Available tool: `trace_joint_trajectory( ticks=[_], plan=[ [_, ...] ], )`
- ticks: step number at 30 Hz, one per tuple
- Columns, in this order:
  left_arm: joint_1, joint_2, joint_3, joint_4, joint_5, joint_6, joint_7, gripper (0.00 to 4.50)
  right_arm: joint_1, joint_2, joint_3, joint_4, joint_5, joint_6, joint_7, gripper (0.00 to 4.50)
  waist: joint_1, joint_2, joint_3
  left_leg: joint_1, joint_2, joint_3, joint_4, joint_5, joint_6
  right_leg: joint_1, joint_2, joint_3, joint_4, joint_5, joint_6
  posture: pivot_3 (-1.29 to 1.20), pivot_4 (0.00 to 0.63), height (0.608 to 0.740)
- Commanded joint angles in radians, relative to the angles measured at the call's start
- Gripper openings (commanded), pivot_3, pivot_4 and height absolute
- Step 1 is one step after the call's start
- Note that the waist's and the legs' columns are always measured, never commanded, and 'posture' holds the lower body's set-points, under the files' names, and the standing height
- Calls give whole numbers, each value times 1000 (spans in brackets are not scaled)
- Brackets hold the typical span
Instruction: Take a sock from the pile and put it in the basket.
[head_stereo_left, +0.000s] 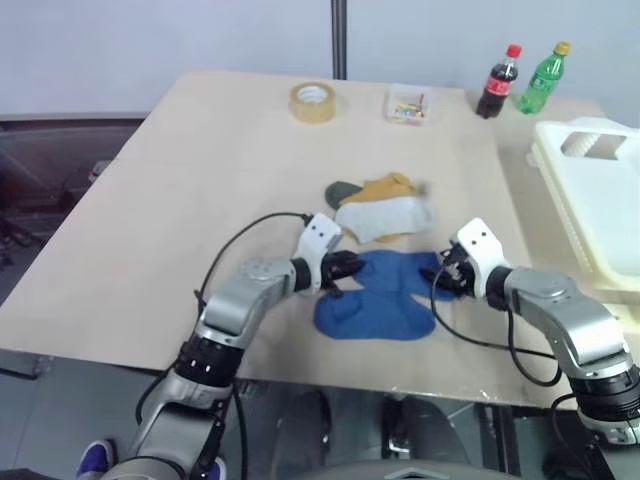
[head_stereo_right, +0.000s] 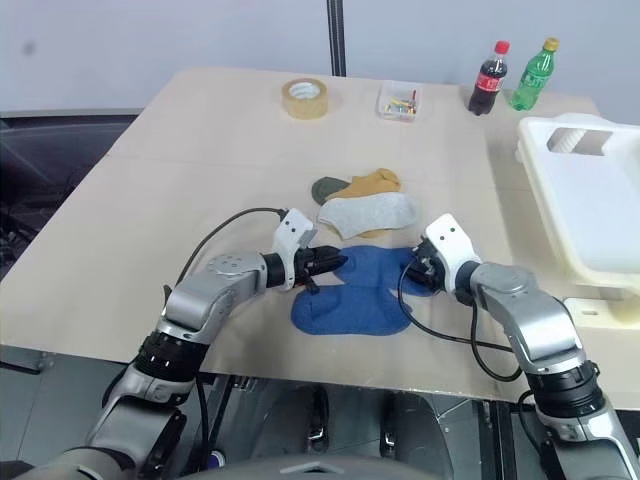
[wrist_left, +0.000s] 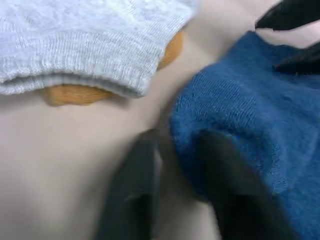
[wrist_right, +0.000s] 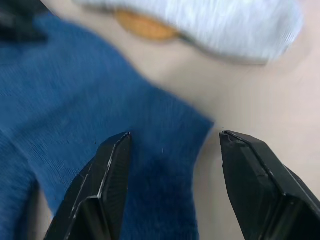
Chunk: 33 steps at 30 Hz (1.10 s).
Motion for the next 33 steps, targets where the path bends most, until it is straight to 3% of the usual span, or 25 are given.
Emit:
trace_joint_trajectory(
  ticks=[1, 4, 9, 13, 17, 22, 33],
  plan=[
    [14, -20, 22, -13, -15, -36, -14, 0, -5, 0, -2, 27, -18, -44, -1, 1192, 0, 0, 0, 0, 0, 0, 0, 0, 0, 0, 0, 0, 0, 0, 0, 0, 150, 740],
    [39, -18, 66, -48, -45, -71, -40, 0, -1, -1, -37, 10, 14, -60, 15, 18, 0, 0, 0, 0, 0, 0, 1, 0, 0, 0, 0, 0, 0, 0, 0, 0, 150, 740],
    [97, -4, 179, -192, -182, -48, -87, 0, -14, -18, -119, -97, 123, -29, 76, 18, -1, 0, 1, -1, 0, -1, 1, 0, 0, 0, 0, 1, 0, 0, 0, 0, 150, 740],
    [171, 89, 250, -328, -288, 43, -124, 0, 2, -64, -149, -244, 225, 77, 108, 18, -2, 0, 1, -1, 1, -1, 0, 0, 0, 0, 0, 1, 0, 0, 0, 0, 150, 740],
    [279, 208, 304, -435, -370, 120, -162, 0, 60, -114, -92, -334, 234, 99, 111, 18, 0, 0, 1, -1, 1, -2, -1, 0, 0, 0, 0, 1, -1, 0, 0, 0, 150, 740],
    [339, 277, 302, -434, -359, 120, -157, 0, 102, -122, -33, -361, 223, 93, 83, 18, 1, 0, 1, -1, 0, -2, 0, 0, 0, 0, -2, 0, -1, 0, 0, 0, 150, 740],
    [364, 323, 255, -389, -308, 82, -175, 0, 118, -119, 62, -380, 171, 86, 16, 18, 0, 0, 1, -1, 0, -2, -1, 0, 0, -1, -2, 0, -2, -1, -1, 0, 150, 740]
  ],
)
